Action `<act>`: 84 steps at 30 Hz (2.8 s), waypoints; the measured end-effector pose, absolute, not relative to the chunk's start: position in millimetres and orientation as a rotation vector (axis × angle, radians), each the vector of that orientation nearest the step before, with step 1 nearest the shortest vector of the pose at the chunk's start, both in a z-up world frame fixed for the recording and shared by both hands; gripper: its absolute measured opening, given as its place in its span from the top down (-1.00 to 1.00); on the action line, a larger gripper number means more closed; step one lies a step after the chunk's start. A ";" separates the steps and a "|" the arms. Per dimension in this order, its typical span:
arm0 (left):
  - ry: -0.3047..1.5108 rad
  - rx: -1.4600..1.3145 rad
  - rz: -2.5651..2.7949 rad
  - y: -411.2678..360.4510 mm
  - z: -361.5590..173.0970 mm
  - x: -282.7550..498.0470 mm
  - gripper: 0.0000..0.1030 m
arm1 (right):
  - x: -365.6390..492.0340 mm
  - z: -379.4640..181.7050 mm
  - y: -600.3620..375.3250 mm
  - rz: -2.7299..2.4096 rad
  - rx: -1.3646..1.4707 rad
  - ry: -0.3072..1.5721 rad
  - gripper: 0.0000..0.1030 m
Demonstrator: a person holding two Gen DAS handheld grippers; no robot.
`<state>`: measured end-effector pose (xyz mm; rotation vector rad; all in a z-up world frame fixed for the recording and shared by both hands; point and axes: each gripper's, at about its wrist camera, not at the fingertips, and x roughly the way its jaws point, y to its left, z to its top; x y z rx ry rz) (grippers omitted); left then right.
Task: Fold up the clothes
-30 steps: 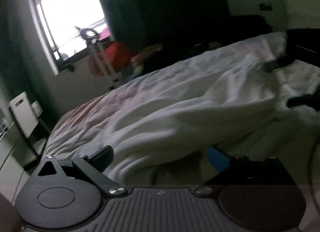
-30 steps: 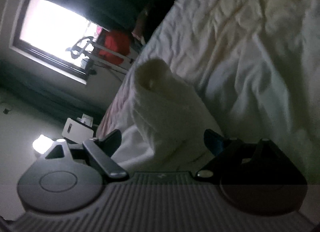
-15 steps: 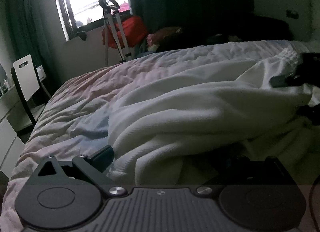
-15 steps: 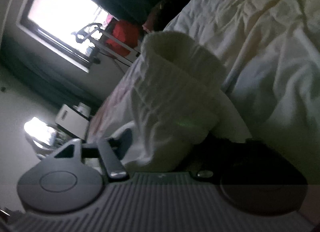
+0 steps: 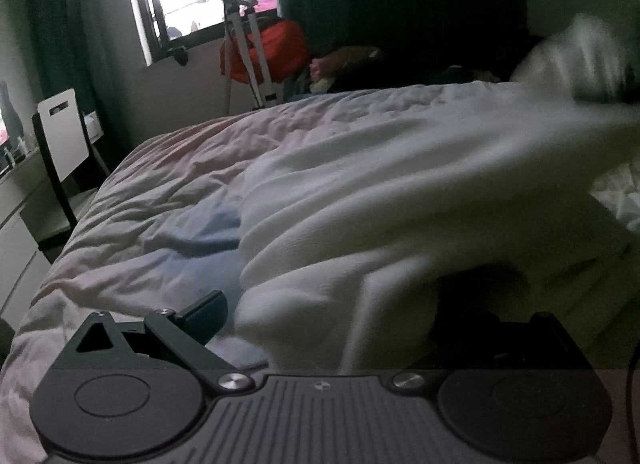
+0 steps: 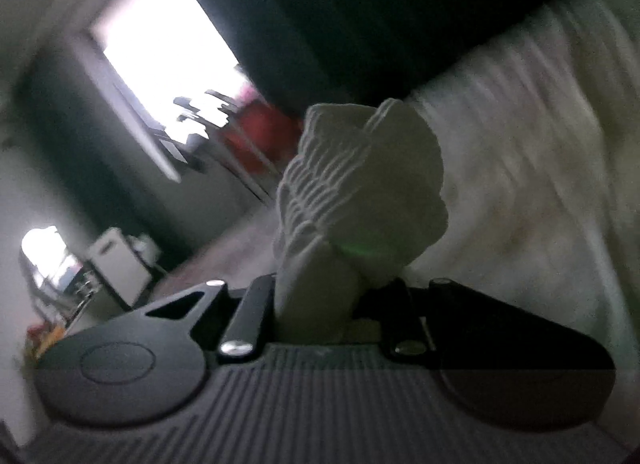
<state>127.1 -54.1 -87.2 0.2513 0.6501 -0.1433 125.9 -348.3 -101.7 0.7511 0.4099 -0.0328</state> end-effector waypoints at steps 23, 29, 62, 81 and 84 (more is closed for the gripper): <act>0.661 0.194 -0.103 -41.1 -90.8 121.2 -1.00 | 119.4 -150.3 -353.8 0.023 0.909 0.597 -0.79; 0.668 0.162 -0.094 -35.2 -89.7 124.2 -1.00 | 102.6 -132.9 -347.9 0.155 0.938 0.472 -0.78; 0.897 -0.795 -0.410 60.9 -118.0 172.8 -0.57 | 106.0 -125.2 -334.6 -0.031 0.800 0.557 0.36; 0.785 -0.630 -0.682 -64.4 4.6 167.3 0.27 | 62.7 6.9 -448.2 -0.102 0.861 0.445 0.45; 0.788 -0.588 -0.689 -131.8 25.8 205.1 0.27 | 84.5 17.6 -499.2 -0.177 0.885 0.422 0.45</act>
